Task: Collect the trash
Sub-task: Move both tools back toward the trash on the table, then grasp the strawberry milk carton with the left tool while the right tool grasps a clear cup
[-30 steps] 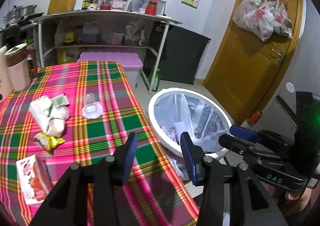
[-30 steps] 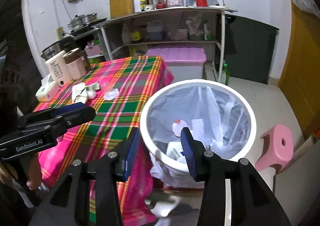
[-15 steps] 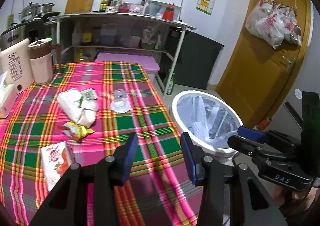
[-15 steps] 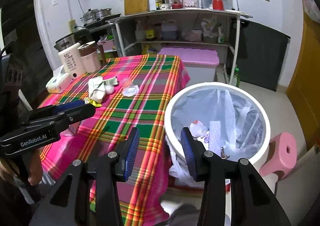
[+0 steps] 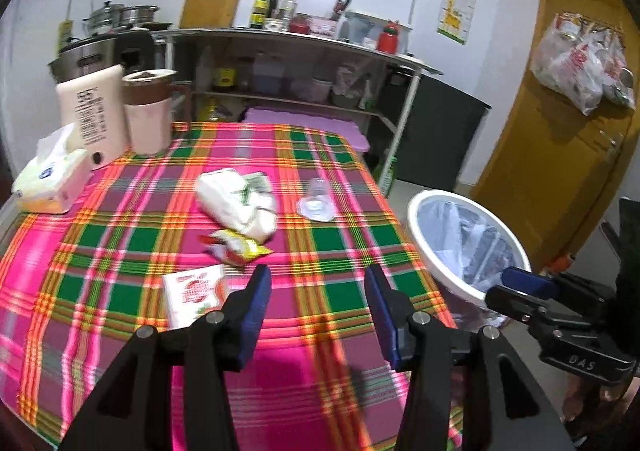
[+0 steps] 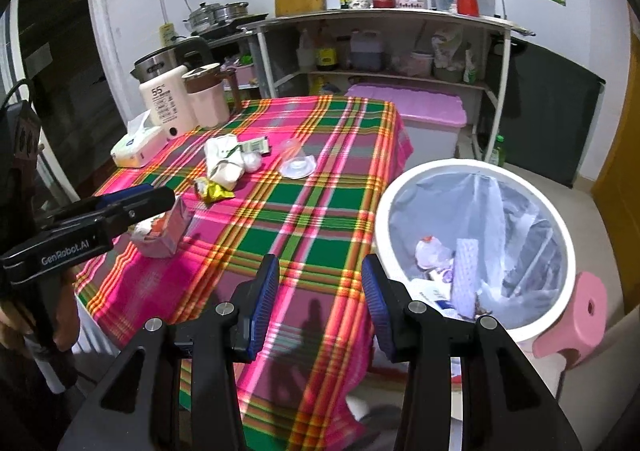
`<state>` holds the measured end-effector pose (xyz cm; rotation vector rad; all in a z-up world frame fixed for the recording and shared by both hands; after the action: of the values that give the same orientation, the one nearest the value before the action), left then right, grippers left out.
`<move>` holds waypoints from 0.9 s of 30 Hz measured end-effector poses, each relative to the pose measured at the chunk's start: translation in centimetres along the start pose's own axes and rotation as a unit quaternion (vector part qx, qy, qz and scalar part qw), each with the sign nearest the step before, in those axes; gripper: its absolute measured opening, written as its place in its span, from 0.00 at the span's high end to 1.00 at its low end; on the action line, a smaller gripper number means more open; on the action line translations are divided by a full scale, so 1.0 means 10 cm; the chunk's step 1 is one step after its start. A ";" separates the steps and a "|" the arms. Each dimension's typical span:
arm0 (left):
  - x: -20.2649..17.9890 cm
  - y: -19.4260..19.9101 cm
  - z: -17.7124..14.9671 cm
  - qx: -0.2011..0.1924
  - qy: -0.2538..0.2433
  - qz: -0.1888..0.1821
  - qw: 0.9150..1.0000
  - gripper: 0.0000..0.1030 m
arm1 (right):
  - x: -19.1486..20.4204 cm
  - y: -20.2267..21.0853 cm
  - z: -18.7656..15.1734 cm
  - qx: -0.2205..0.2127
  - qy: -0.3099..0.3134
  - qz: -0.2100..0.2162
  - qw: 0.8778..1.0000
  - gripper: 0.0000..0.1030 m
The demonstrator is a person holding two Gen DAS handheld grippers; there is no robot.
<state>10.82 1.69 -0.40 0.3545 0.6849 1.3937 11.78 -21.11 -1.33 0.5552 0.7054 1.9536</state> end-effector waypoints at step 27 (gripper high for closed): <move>0.54 -0.36 -0.31 0.051 0.051 0.082 0.994 0.36 | 0.17 -0.25 -0.05 0.022 0.005 0.037 0.999 0.52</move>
<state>11.87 5.88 -6.17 0.4299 0.8285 1.5439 12.30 -18.75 -3.27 0.6082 0.7451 2.0150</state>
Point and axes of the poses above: each gripper's, at about its wrist camera, not at the fingertips, and y roughly against the way its jaws point, x to its left, z to its top, the point moved 2 cm from there along -y, roughly the way its jaws point, and after that the axes turned 3 degrees about y, right-handed, at the moved point
